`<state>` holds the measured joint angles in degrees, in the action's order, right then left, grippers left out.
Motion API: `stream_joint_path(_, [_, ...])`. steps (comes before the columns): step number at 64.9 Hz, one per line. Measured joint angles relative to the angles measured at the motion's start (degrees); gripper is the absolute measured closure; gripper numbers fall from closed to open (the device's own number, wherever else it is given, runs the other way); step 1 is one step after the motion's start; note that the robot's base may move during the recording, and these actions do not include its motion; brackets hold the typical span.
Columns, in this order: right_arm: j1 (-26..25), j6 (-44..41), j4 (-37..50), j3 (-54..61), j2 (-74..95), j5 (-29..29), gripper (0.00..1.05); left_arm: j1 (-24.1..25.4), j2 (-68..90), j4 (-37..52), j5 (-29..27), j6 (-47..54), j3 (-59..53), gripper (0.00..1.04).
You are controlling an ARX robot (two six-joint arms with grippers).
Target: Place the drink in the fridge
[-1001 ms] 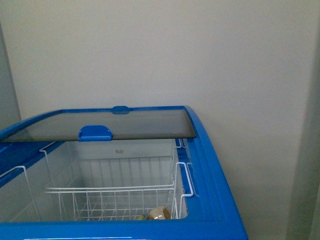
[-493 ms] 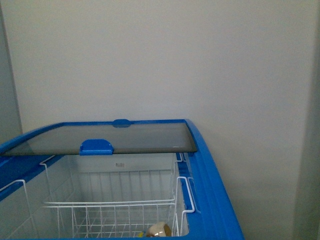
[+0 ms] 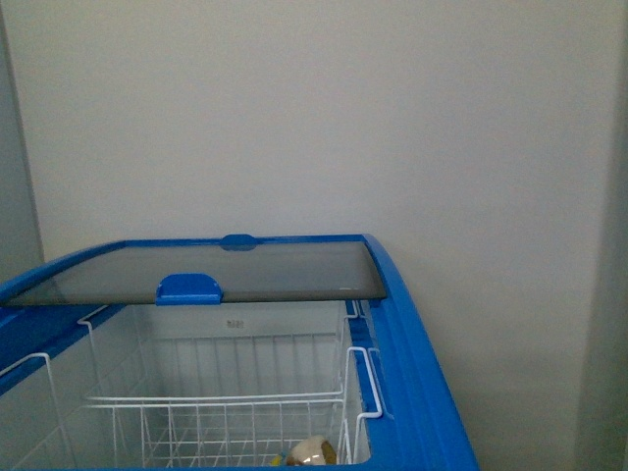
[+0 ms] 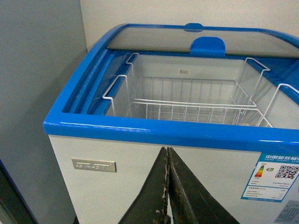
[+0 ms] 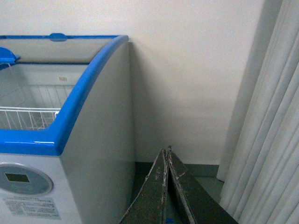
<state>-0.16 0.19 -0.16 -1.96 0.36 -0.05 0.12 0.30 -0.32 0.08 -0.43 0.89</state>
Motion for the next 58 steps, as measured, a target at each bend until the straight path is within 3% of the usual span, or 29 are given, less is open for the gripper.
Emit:
stream_joint_path(18, [0.0, -0.1, 0.0, 0.0, 0.0, 0.0, 1.0, 0.0, 0.0, 0.0, 0.0, 0.0, 0.0, 1.0])
stream_joint_path(32, [0.0, 0.0, 0.0, 0.0, 0.0, 0.0, 0.55, 0.0, 0.0, 0.0, 0.0, 0.0, 0.0, 0.54])
stream_joint_path(49, [0.0, 0.0, 0.0, 0.0, 0.0, 0.0, 0.11, 0.0, 0.0, 0.0, 0.0, 0.0, 0.0, 0.08])
stream_joint_path(52, [0.0, 0.0, 0.0, 0.0, 0.0, 0.0, 0.06, 0.0, 0.0, 0.0, 0.0, 0.1, 0.0, 0.07])
stream_joint_path(58, [0.0, 0.0, 0.0, 0.0, 0.0, 0.0, 0.07, 0.0, 0.0, 0.0, 0.0, 0.1, 0.0, 0.08])
